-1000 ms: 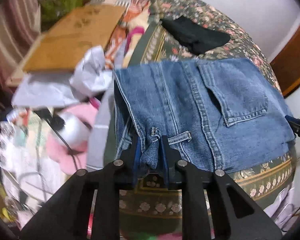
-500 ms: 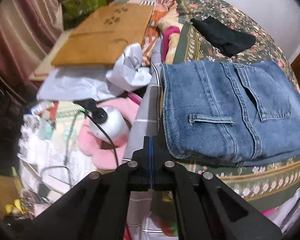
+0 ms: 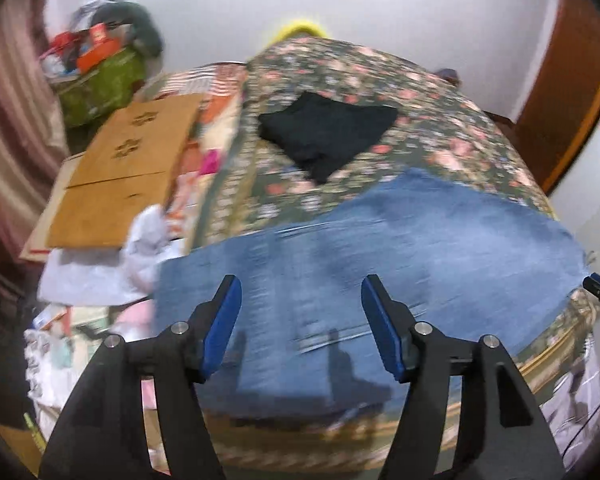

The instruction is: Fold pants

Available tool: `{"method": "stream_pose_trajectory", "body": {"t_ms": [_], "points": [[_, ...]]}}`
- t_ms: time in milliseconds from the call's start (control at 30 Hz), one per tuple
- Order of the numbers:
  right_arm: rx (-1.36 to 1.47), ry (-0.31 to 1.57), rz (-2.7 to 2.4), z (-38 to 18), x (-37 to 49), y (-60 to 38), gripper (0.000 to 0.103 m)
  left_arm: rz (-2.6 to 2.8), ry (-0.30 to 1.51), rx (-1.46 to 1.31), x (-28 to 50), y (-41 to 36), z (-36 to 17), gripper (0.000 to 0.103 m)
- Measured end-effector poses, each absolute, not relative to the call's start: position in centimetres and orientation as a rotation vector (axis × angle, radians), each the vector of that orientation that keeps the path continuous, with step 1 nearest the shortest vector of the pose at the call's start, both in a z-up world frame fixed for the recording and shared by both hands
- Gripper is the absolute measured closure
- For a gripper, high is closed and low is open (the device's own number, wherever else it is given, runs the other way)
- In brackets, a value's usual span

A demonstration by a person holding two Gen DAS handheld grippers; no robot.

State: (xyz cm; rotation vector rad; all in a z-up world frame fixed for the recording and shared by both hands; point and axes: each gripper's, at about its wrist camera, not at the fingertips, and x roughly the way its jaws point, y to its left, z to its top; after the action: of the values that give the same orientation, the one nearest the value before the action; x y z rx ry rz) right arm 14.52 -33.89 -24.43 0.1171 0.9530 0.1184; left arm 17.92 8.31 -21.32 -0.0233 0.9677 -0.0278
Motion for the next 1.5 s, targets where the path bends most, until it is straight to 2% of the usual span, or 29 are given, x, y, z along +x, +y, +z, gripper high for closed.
{"method": "stream_pose_trajectory", "body": {"t_ms": [367, 433, 500, 633, 667, 733, 767, 800, 867, 1033, 1400, 1500], "points": [[0.393, 0.973, -0.216, -29.5, 14.7, -51.7, 0.046, -0.088, 1.095, 0.059, 24.5, -4.1, -26.5, 0.033], [0.457, 0.960, -0.243, -30.6, 15.1, -53.4, 0.046, -0.075, 1.128, 0.089, 24.8, -5.6, -28.1, 0.028], [0.514, 0.956, -0.254, -31.6, 15.7, -54.5, 0.046, -0.053, 1.104, 0.127, 24.5, -6.6, -28.8, 0.016], [0.585, 0.961, -0.247, -33.8, 17.3, -55.6, 0.048, -0.032, 1.070, 0.155, 23.9, -7.3, -29.1, 0.012], [0.592, 0.953, -0.245, -33.9, 17.4, -55.6, 0.051, -0.034, 1.075, 0.147, 23.9, -7.1, -29.1, 0.012], [0.607, 0.923, -0.249, -33.7, 17.4, -55.8, 0.068, -0.027, 1.085, 0.135, 24.0, -6.9, -29.2, 0.009], [0.605, 0.911, -0.261, -33.6, 17.4, -55.8, 0.082, -0.021, 1.086, 0.132, 24.1, -6.9, -29.2, 0.008], [0.591, 0.905, -0.273, -33.3, 17.4, -55.7, 0.091, -0.016, 1.087, 0.127, 24.1, -6.8, -29.3, 0.008], [0.576, 0.912, -0.280, -33.5, 17.9, -55.7, 0.096, -0.012, 1.086, 0.124, 24.2, -6.9, -29.3, 0.007], [0.514, 0.856, -0.277, -32.0, 18.1, -55.4, 0.099, -0.002, 1.079, 0.126, 24.0, -7.0, -29.4, 0.007], [0.318, 0.629, -0.181, -21.9, 19.6, -54.2, 0.100, 0.005, 1.065, 0.129, 23.7, -7.0, -29.4, 0.006], [0.251, 0.623, -0.195, -21.9, 20.3, -53.6, 0.100, 0.005, 1.065, 0.128, 23.7, -7.0, -29.4, 0.006]]}}
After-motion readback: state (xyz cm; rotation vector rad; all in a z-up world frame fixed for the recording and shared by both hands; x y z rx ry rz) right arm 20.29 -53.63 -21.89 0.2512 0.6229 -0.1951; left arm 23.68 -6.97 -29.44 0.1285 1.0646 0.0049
